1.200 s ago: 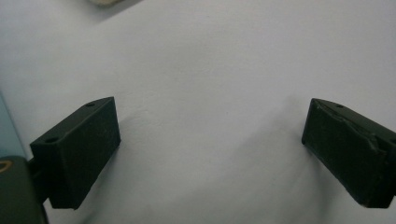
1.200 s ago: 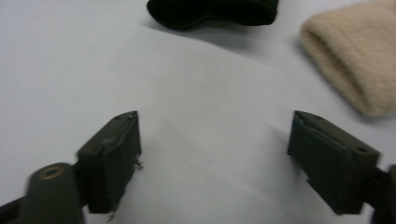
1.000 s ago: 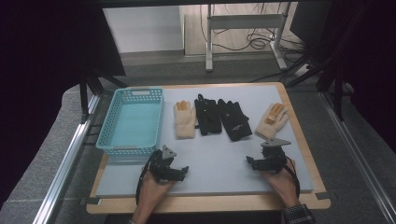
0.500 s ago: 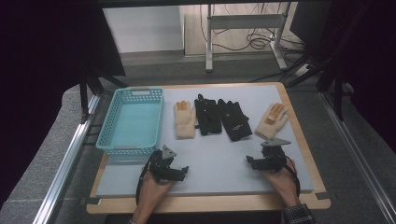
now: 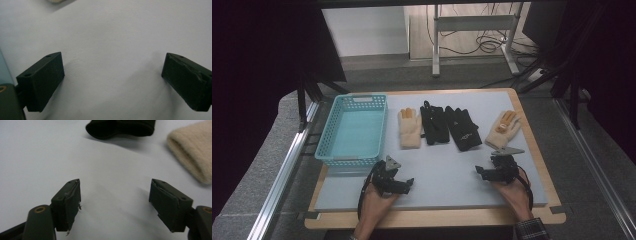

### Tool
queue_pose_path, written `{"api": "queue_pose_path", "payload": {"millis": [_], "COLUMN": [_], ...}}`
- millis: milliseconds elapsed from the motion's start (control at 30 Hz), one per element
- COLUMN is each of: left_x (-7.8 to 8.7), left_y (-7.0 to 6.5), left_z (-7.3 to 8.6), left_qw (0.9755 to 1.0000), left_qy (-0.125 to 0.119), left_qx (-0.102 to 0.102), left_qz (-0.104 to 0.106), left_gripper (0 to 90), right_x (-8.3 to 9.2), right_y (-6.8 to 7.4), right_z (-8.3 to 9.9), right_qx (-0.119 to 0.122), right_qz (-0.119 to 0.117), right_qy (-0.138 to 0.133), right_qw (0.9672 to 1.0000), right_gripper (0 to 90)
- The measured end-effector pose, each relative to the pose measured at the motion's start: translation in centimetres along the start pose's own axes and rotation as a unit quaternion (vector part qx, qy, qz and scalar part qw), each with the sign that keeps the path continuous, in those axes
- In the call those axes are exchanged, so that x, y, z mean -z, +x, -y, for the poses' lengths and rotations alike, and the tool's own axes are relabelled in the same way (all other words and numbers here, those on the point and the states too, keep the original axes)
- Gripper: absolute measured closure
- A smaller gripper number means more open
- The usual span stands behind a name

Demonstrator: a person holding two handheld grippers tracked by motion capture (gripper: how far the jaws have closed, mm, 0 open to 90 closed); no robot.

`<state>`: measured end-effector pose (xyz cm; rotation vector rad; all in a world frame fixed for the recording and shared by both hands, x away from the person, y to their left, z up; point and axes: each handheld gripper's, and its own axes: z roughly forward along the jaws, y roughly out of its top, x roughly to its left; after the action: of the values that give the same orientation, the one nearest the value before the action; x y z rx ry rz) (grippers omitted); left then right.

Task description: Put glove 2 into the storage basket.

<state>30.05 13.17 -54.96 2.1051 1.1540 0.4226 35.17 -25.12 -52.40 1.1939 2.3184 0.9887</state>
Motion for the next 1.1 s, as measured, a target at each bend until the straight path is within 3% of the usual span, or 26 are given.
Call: {"api": "queue_pose_path", "payload": {"millis": [133, 200, 433, 567, 833, 1100], "left_x": [0.0, 0.0, 0.0, 0.0, 0.0, 0.0], "left_y": [0.0, 0.0, 0.0, 0.0, 0.0, 0.0], "left_z": [0.0, 0.0, 0.0, 0.0, 0.0, 0.0], "left_qw": [1.0000, 1.0000, 1.0000, 1.0000, 1.0000, 1.0000], "left_qy": [0.001, 0.001, -0.001, -0.001, -0.001, -0.001], "left_qx": [-0.002, -0.001, 0.001, 0.001, 0.001, 0.002], "left_qz": [0.000, 0.000, 0.000, 0.000, 0.000, 0.001], "left_gripper": [4.7, 4.7, 4.7, 4.7, 4.7, 4.7], "right_x": [-0.1, -0.2, -0.6, -1.3, -4.2, -7.0], "right_y": [0.2, 0.2, 1.0, 1.0, 0.9, 1.0], "right_z": [-0.5, -0.9, -3.1, -4.8, -8.5, -11.0], "right_qx": [-0.011, -0.017, -0.008, 0.003, 0.024, 0.019], "right_qz": [-0.014, -0.032, -0.066, -0.070, -0.080, -0.092], "right_qy": [0.000, -0.002, -0.005, -0.012, -0.006, 0.001], "right_qw": [0.9998, 0.9993, 0.9978, 0.9975, 0.9964, 0.9956], "right_gripper": [27.7, 29.9, 41.2, 48.0, 55.2, 56.8]}}
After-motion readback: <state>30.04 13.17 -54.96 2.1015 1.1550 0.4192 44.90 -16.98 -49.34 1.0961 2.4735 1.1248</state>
